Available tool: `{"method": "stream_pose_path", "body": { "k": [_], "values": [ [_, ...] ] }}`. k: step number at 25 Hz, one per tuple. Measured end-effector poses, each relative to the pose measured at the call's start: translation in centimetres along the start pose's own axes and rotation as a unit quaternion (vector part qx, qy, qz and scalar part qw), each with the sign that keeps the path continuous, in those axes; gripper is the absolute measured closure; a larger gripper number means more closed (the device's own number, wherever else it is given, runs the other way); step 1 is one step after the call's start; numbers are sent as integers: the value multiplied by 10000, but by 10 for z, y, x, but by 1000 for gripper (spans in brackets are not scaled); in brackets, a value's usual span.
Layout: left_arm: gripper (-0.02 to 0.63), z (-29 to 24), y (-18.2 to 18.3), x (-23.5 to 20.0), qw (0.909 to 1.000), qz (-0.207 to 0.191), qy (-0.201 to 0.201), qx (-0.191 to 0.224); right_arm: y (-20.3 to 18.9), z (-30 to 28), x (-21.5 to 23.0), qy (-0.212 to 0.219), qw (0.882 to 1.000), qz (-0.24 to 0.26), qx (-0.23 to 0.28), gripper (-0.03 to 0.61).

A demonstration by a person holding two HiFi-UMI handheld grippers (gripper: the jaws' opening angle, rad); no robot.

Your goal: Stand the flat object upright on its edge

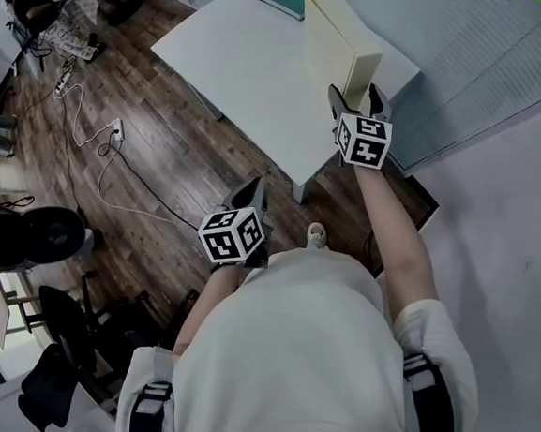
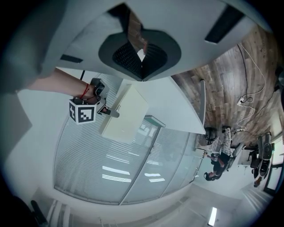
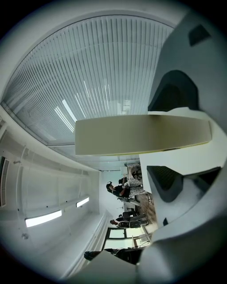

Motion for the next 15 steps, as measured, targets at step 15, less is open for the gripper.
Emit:
{"method": "stream_pose_path", "body": {
  "k": [15],
  "values": [
    [594, 20, -13, 7, 9996, -137, -247, -98, -7, 53, -9, -9, 9998, -185, -59, 207]
  ]
}}
Point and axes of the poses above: the fingertips, and each gripper's own axes: z backward along the fingers, x to its right, y out of its top, the point moved 2 cm from there along z, backward along the fingers, and after that the axes turned 6 degrees about -y, right-handed, at the moved point
